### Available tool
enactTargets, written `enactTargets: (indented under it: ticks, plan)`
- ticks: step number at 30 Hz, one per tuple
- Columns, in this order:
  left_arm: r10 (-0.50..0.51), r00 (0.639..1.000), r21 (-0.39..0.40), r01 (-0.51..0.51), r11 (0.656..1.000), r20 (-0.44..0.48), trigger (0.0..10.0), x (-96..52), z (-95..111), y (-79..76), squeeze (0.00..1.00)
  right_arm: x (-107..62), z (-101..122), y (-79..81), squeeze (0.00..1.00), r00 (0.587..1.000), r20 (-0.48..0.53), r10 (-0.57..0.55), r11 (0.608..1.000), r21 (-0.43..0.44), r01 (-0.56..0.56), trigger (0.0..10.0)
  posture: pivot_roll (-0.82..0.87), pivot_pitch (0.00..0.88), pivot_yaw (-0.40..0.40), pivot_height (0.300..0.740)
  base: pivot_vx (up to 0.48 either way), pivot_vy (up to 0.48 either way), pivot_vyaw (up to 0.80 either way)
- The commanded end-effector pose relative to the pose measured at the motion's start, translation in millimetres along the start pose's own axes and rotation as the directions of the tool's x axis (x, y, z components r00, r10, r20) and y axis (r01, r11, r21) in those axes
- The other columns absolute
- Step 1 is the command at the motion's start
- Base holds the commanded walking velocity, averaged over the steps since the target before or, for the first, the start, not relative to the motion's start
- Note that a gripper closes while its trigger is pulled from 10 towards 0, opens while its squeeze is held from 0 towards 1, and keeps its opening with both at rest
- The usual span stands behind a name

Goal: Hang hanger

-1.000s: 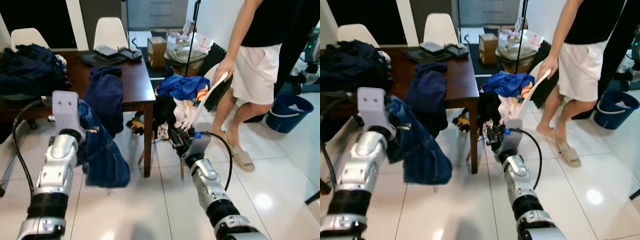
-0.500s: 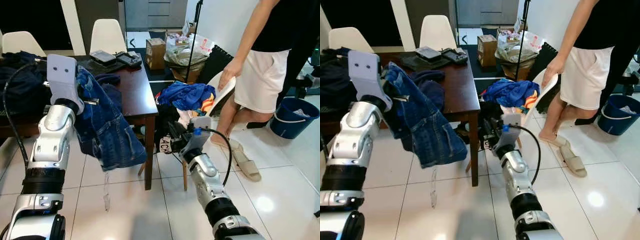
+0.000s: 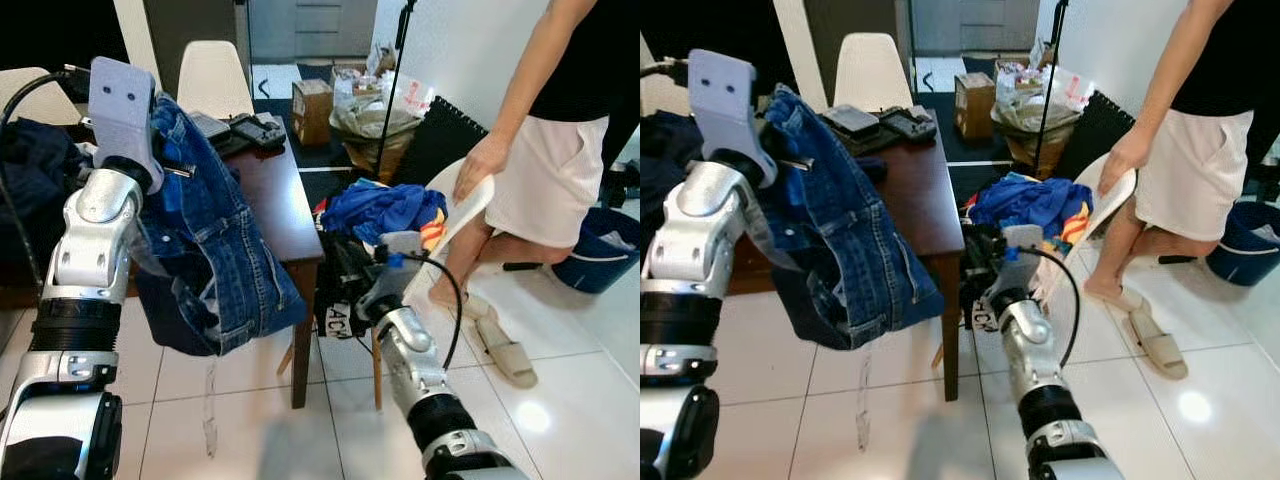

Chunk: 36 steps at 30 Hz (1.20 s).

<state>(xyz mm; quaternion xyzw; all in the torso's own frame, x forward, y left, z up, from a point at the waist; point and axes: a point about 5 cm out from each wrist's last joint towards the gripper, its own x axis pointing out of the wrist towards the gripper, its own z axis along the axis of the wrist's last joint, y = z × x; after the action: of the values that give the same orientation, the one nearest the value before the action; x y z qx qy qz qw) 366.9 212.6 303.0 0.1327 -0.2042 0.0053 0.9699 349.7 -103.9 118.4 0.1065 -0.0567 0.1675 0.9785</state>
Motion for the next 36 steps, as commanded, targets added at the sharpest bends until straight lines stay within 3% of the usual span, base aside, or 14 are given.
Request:
enactTargets:
  ticks: [1, 15, 19, 22, 23, 25, 26, 28, 30, 31, 32, 33, 34, 36]
  plan:
    - [-0.001, 0.998, 0.008, 0.001, 1.0, 0.069, 10.0, 5.4, 17, 1.5, 0.0, -1.9, 0, -3.4, 0.0, 1.0, -0.001, -0.011, 1.0, -0.002, 0.011, 10.0, 0.03, 0.0, -0.019, 0.74, 0.42, 0.0, 0.0]
    - [0.001, 0.996, 0.027, -0.004, 1.0, 0.085, 10.0, 11.8, 22, 8.0, 0.0, -3.9, -2, -3.1, 0.0, 1.0, -0.008, -0.014, 1.0, 0.001, 0.014, 10.0, 0.04, 0.0, -0.024, 0.74, 0.428, 0.0, 0.0]
    - [0.015, 0.996, 0.054, -0.02, 0.998, 0.086, 10.0, 22.1, 25, 19.5, 0.0, -2.4, 0, -4.9, 0.0, 1.0, -0.008, -0.017, 1.0, -0.001, 0.017, 10.0, 0.04, 0.0, -0.019, 0.74, 0.43, 0.0, 0.0]
    - [0.0, 1.0, 0.023, -0.001, 1.0, 0.022, 10.0, 27.8, 15, 21.0, 0.0, -2.4, 0, -6.7, 0.0, 1.0, -0.009, -0.021, 1.0, -0.002, 0.021, 10.0, 0.04, 0.0, -0.02, 0.74, 0.421, 0.0, 0.0]
    - [-0.019, 0.998, -0.018, 0.018, 1.0, -0.056, 10.0, 28.0, 1, 18.1, 0.0, -2.7, -1, -6.9, 0.0, 1.0, -0.013, -0.024, 1.0, 0.001, 0.024, 10.0, 0.04, 0.0, -0.018, 0.74, 0.0, 0.0, 0.0]
    - [-0.019, 0.998, -0.018, 0.018, 1.0, -0.056, 10.0, 28.0, 1, 18.1, 0.0, -2.7, -1, -6.9, 0.0, 1.0, -0.013, -0.024, 1.0, 0.001, 0.024, 10.0, 0.04, 0.0, -0.018, 0.74, 0.0, 0.0, 0.0]
    - [-0.061, 0.978, -0.007, 0.06, 0.998, -0.202, 10.0, 23.3, -26, 9.3, 0.0, -3.7, -3, -5.9, 0.0, 1.0, -0.017, -0.023, 1.0, 0.001, 0.023, 10.0, 0.03, 0.0, -0.008, 0.74, 0.0, 0.0, 0.0]
    - [-0.061, 0.978, -0.007, 0.06, 0.998, -0.202, 10.0, 23.3, -26, 9.3, 0.0, -3.7, -3, -5.9, 0.0, 1.0, -0.017, -0.023, 1.0, 0.001, 0.023, 10.0, 0.03, 0.0, -0.008, 0.74, 0.0, 0.0, 0.0]
    - [-0.141, 0.901, 0.015, 0.161, 0.987, -0.41, 10.0, 8.9, -65, -7.4, 0.0, -6.0, -5, -4.7, 0.0, 0.999, -0.019, -0.029, 1.0, 0.004, 0.029, 10.0, 0.02, 0.0, 0.0, 0.74, 0.0, 0.0, 0.0]
    - [-0.141, 0.901, 0.015, 0.161, 0.987, -0.41, 10.0, 8.9, -65, -7.4, 0.0, -6.0, -5, -4.7, 0.0, 0.999, -0.019, -0.029, 1.0, 0.004, 0.029, 10.0, 0.02, 0.0, 0.0, 0.74, 0.0, 0.0, 0.0]
    - [-0.186, 0.866, 0.009, 0.214, 0.977, -0.464, 10.0, 3.2, -75, -14.4, 0.0, -7.4, -5, -5.2, 0.0, 0.999, -0.018, -0.033, 0.999, 0.005, 0.033, 10.0, 0.02, 0.0, 0.0, 0.74, 0.0, 0.0, 0.0]
    - [-0.186, 0.866, 0.009, 0.214, 0.977, -0.464, 10.0, 3.2, -75, -14.4, 0.0, -7.4, -5, -5.2, 0.0, 0.999, -0.018, -0.033, 0.999, 0.005, 0.033, 10.0, 0.02, 0.0, 0.0, 0.74, 0.0, 0.0, 0.0]
    - [-0.228, 0.838, -0.017, 0.253, 0.967, -0.496, 10.0, -0.5, -81, -18.9, 1.0, -9.0, -6, -6.0, 0.0, 0.999, -0.021, -0.037, 0.999, 0.004, 0.037, 10.0, 0.03, 0.0, -0.001, 0.74, 0.0, 0.0, 0.0]
    - [-0.265, 0.816, -0.037, 0.288, 0.957, -0.514, 10.0, -3.0, -83, -21.9, 1.0, -10.4, -8, -6.5, 0.0, 0.999, -0.025, -0.039, 0.999, 0.002, 0.039, 10.0, 0.02, 0.0, 0.0, 0.74, 0.0, 0.0, 0.0]
